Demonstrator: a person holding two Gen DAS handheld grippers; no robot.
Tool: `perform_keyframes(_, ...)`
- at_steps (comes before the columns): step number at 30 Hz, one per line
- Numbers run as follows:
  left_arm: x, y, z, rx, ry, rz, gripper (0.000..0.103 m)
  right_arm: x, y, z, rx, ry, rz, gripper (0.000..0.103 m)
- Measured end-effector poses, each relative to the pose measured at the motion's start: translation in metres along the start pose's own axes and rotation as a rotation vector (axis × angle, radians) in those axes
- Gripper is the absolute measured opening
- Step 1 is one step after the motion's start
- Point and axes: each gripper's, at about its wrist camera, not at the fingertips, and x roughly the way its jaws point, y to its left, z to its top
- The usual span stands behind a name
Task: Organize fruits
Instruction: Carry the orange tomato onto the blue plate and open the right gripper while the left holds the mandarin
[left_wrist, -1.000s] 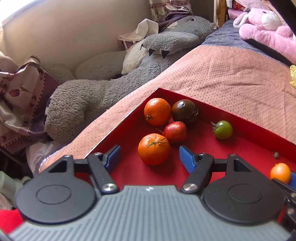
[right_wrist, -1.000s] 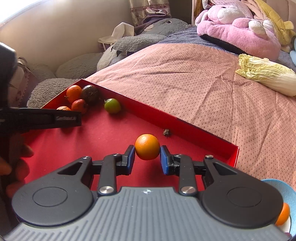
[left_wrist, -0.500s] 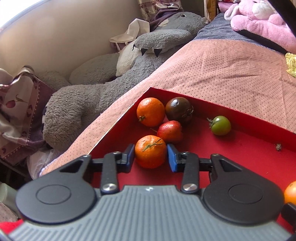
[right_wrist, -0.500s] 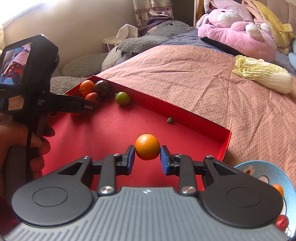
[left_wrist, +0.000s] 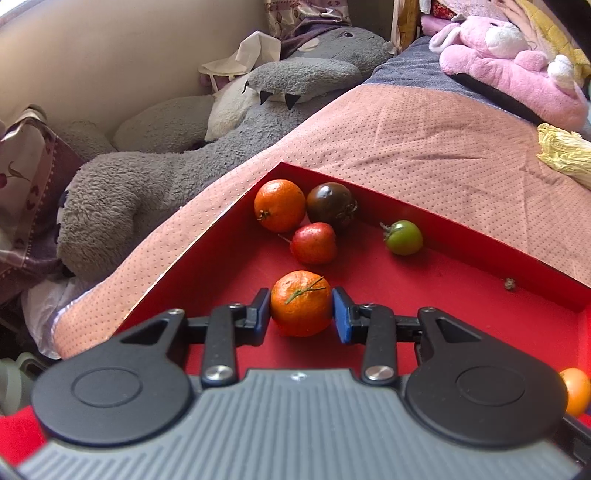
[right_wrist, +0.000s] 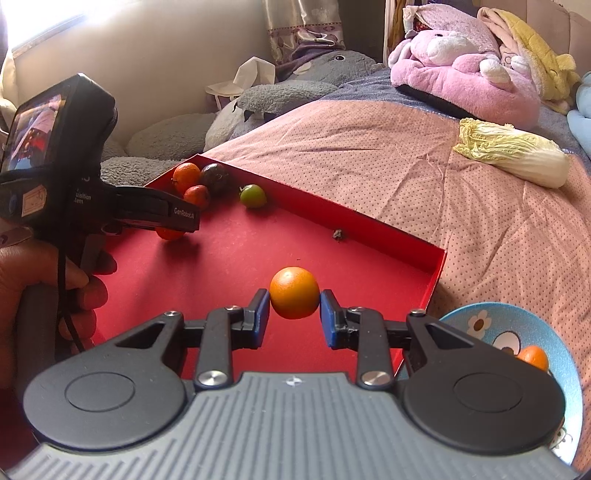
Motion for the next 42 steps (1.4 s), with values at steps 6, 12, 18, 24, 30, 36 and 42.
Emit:
perform_keyframes(6,-0.014,-0.011,-0.006,0.037,-0.047,-0.034,0.039,-0.007,0.004,-0.008,-0.011,-0.004,0.009,0.035)
perform_keyframes(12,-0.019,-0.016,-0.009,0.048,-0.06,-0.057,0.039,-0.015,0.004,-0.012,-0.014,-0.013,0.012,0.035)
perform_keyframes(18,-0.023,-0.02,-0.014,0.064,-0.072,-0.078,0.039,-0.019,0.007,-0.019,-0.017,-0.01,0.016,0.035)
perform_keyframes(24,-0.029,-0.024,-0.017,0.088,-0.093,-0.089,0.039,-0.023,0.008,-0.022,-0.017,-0.017,0.016,0.035)
perform_keyframes(30,-0.036,-0.028,-0.021,0.115,-0.112,-0.108,0.039,-0.025,0.008,-0.024,-0.02,-0.018,0.02,0.035)
perform_keyframes(36,-0.043,-0.034,-0.026,0.14,-0.126,-0.126,0.039,-0.029,0.006,-0.026,-0.018,-0.022,0.016,0.035)
perform_keyframes(42,-0.049,-0.04,-0.03,0.168,-0.144,-0.149,0.039,-0.037,0.002,-0.03,-0.009,-0.03,0.008,0.035)
